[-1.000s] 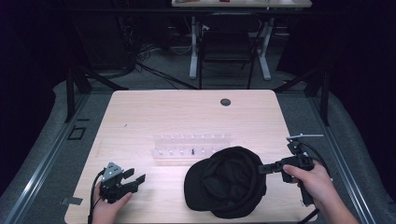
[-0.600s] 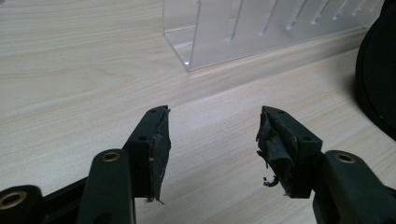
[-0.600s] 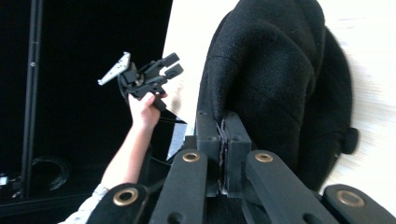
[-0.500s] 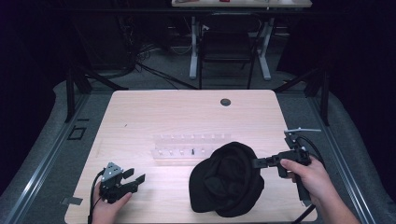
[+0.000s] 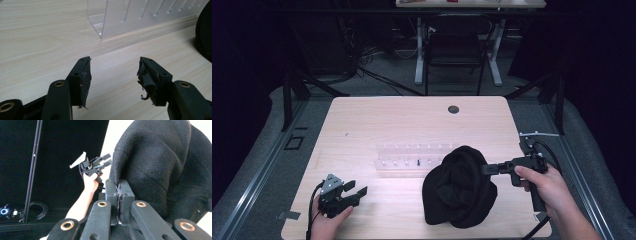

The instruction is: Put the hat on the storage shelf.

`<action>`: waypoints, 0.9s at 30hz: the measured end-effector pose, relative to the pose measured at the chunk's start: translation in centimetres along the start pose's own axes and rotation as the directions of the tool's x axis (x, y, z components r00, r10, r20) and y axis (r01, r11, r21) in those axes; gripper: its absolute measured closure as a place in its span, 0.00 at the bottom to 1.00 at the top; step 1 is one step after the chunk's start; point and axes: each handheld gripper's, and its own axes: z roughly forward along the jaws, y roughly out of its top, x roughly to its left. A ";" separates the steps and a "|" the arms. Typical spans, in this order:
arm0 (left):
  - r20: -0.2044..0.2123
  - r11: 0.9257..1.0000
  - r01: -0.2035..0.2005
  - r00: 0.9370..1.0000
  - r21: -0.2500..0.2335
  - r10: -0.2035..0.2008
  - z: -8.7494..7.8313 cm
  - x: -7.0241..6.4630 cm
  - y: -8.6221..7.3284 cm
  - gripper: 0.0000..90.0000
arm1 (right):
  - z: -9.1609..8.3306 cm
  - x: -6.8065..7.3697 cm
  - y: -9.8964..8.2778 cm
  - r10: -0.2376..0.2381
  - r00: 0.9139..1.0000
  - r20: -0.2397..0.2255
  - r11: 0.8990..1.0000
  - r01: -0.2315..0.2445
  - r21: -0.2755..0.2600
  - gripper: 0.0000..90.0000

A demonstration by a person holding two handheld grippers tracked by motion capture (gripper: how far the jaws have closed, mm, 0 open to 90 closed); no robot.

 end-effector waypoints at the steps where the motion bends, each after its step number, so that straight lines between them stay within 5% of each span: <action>1: 0.001 1.000 -0.001 1.000 0.001 0.001 0.0 0.0 0.0 0.49 | -0.1 0.1 0.0 -0.004 1.000 0.000 1.000 0.004 -0.003 0.98; 27: -0.002 1.000 -0.001 1.000 -0.002 0.001 0.0 0.0 0.0 0.49 | -2.2 2.7 1.1 -0.032 0.999 -0.012 0.997 0.031 -0.066 0.98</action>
